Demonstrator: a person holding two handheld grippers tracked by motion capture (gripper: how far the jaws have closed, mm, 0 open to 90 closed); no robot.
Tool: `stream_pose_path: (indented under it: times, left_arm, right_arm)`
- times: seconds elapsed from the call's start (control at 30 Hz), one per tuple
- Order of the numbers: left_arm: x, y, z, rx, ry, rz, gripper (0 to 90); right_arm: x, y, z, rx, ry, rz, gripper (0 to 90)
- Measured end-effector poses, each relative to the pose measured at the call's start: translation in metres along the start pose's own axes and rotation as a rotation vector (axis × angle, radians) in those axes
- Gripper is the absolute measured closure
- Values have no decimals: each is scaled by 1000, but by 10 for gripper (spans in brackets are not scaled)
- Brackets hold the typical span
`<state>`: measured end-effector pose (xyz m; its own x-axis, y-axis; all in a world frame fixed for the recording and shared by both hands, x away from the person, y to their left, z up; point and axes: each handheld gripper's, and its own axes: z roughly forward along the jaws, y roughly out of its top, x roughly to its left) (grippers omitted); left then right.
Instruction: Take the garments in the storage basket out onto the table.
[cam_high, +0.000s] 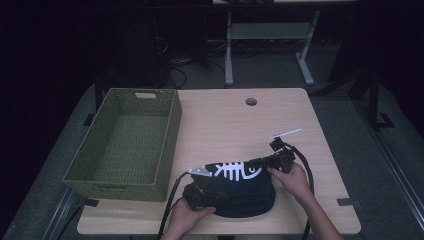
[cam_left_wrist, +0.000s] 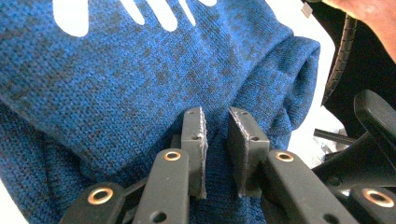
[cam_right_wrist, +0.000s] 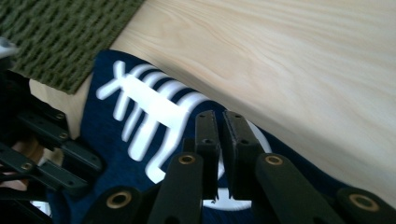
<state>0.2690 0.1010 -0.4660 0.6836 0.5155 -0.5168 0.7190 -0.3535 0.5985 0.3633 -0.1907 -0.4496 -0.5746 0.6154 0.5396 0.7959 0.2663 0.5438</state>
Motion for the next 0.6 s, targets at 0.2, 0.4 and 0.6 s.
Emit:
stream_pose_path:
  times: [0.2,0.4,0.6]
  left_arm:
    - [1,0,0,3,-1,3,765]
    - [0,0,-1,1,-4,3,753]
    - [-1,5,-9,-27,-39,-16,744]
  right_arm:
    - [-14,-10,1,-7,5,43,866]
    - [-8,-10,-6,-25,22,34,828]
    - [16,-17,-11,-25,122,-9,813]
